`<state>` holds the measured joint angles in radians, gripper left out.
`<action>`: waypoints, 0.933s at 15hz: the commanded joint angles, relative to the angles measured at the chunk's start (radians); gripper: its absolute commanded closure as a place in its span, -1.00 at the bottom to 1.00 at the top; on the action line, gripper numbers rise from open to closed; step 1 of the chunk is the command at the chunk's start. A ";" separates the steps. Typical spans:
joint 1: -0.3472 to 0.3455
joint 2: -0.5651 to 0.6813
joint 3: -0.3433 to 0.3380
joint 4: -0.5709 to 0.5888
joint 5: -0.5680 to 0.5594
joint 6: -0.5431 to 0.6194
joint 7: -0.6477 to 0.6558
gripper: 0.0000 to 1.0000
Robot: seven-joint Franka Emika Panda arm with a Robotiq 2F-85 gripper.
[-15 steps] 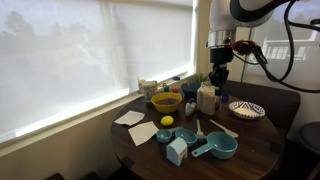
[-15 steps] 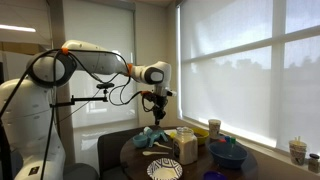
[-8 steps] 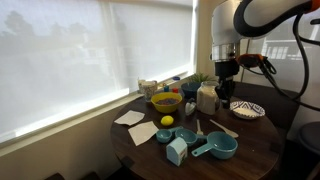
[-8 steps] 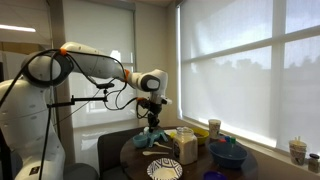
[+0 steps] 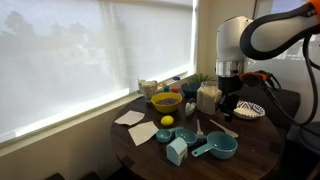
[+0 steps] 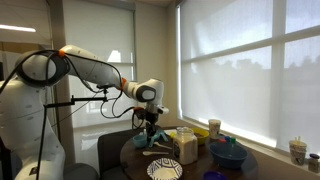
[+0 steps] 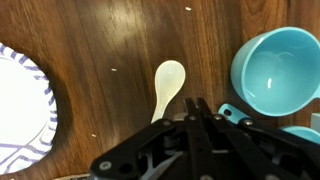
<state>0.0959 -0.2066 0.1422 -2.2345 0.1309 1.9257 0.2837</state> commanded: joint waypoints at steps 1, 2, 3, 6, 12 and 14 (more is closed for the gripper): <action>0.003 -0.042 0.002 -0.093 0.014 0.049 0.028 0.98; 0.002 -0.043 0.003 -0.108 0.011 0.058 0.030 0.98; 0.003 -0.041 0.004 -0.118 0.009 0.067 0.032 0.98; 0.001 -0.040 0.005 -0.139 0.000 0.084 0.041 0.98; -0.005 -0.054 0.000 -0.175 0.002 0.092 0.061 0.98; -0.008 -0.066 -0.003 -0.189 0.003 0.100 0.066 0.98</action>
<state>0.0914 -0.2255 0.1396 -2.3784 0.1302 1.9967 0.3244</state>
